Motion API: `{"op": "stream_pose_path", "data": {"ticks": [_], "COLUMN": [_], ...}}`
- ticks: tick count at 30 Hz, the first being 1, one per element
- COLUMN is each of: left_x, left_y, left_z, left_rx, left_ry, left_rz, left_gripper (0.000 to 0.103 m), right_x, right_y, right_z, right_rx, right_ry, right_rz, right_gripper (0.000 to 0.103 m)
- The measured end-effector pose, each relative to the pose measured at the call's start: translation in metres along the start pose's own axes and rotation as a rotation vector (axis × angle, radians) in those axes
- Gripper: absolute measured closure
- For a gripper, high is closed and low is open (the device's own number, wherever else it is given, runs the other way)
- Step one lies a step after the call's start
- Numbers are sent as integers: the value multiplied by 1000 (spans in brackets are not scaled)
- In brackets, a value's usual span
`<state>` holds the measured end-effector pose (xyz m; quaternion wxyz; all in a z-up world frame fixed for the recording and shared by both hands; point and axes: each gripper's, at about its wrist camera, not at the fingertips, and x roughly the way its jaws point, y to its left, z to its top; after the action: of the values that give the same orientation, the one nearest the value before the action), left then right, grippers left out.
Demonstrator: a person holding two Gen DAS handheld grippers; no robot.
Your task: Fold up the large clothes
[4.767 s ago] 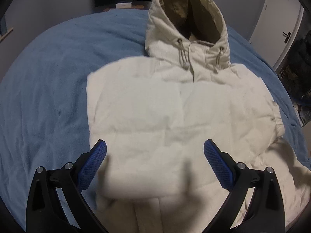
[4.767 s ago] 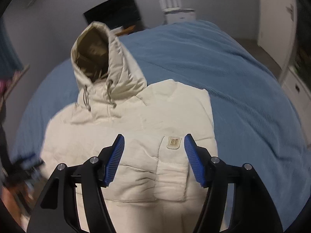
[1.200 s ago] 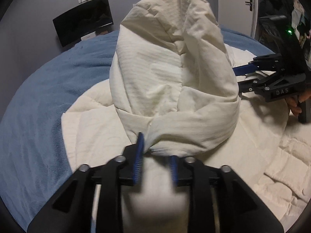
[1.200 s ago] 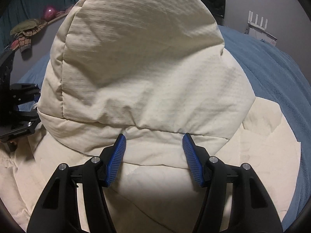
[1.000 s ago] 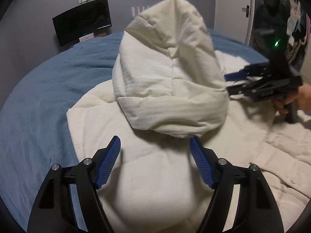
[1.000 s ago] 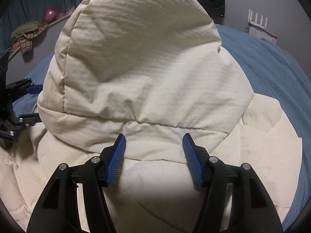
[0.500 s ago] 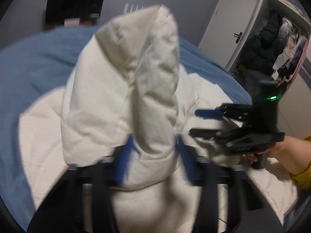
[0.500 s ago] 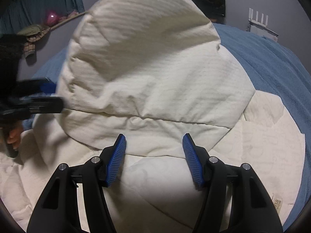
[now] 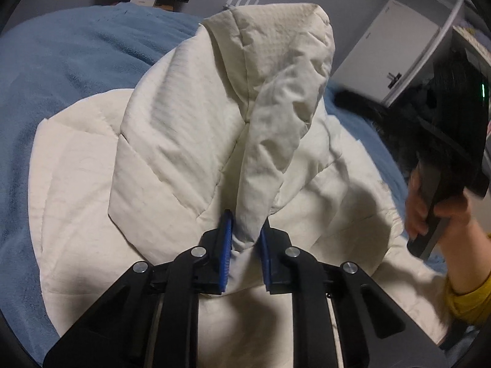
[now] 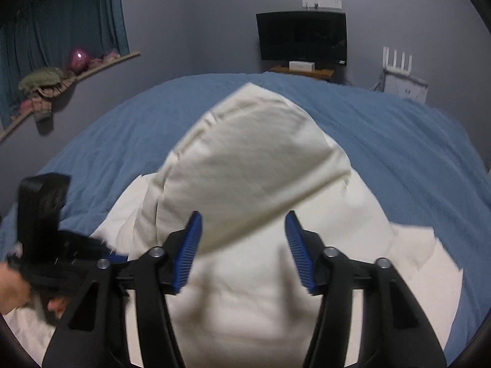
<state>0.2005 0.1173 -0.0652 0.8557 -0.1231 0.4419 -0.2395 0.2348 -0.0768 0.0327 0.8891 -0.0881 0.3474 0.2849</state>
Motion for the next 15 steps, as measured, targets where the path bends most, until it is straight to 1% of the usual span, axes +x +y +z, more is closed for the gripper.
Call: {"op": "stream_pose_path", "data": {"ticks": [1, 4, 6, 9, 12, 15], "left_x": [2, 8, 12, 15, 17, 19], "left_y": [-2, -7, -9, -12, -11, -12], "left_z": [-1, -2, -3, -7, -10, -11], "left_rx": [10, 12, 15, 38, 33, 31], "left_ry": [2, 8, 10, 19, 24, 29], "left_rz": [6, 9, 12, 37, 35, 27], "left_gripper": [87, 87, 87, 87, 87, 87], "right_x": [7, 32, 58, 87, 102, 96], "right_y": [4, 13, 16, 17, 16, 11], "right_z": [4, 11, 9, -3, -15, -20], "right_rx": [-7, 7, 33, 60, 74, 89], "right_ry": [3, 50, 118, 194, 237, 231], "right_rz": [-9, -12, -5, -11, -13, 26], "right_gripper": [62, 63, 63, 63, 63, 63]}}
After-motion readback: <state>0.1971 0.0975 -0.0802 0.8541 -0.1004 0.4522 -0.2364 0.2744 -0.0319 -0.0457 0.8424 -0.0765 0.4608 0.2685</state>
